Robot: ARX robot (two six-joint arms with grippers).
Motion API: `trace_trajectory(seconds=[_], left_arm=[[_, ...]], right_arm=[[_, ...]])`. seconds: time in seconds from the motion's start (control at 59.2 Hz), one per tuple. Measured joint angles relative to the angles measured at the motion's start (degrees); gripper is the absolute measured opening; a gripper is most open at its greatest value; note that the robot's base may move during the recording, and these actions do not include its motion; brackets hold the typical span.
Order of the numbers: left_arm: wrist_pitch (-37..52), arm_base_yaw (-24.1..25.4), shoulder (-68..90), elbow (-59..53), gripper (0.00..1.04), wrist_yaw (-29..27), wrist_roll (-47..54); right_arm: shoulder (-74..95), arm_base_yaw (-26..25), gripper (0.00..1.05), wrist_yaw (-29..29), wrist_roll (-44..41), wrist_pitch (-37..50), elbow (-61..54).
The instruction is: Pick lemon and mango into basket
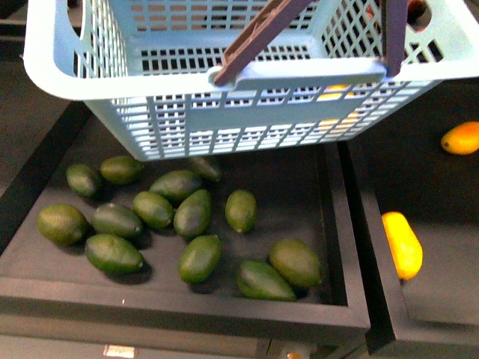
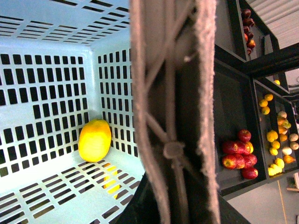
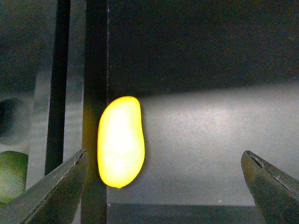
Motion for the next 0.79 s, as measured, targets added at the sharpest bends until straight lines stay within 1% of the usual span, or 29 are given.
trace_trajectory(seconds=[0.186,0.473,0.794], left_arm=[[0.00,0.02,0.00,0.02,0.05,-0.37,0.02],[0.00,0.02,0.00,0.00,0.05,-0.26,0.11],[0.00,0.02,0.00,0.00,0.05,-0.22,0.11]], right_arm=[[10.01,2.60,0.96,-0.20,2.80,1.44,4.59],[18.23,5.84,0.96,-0.85,7.39,3.30,9.01],[24.37,7.06,0.96,-0.74,9.40,3.61,12.11]])
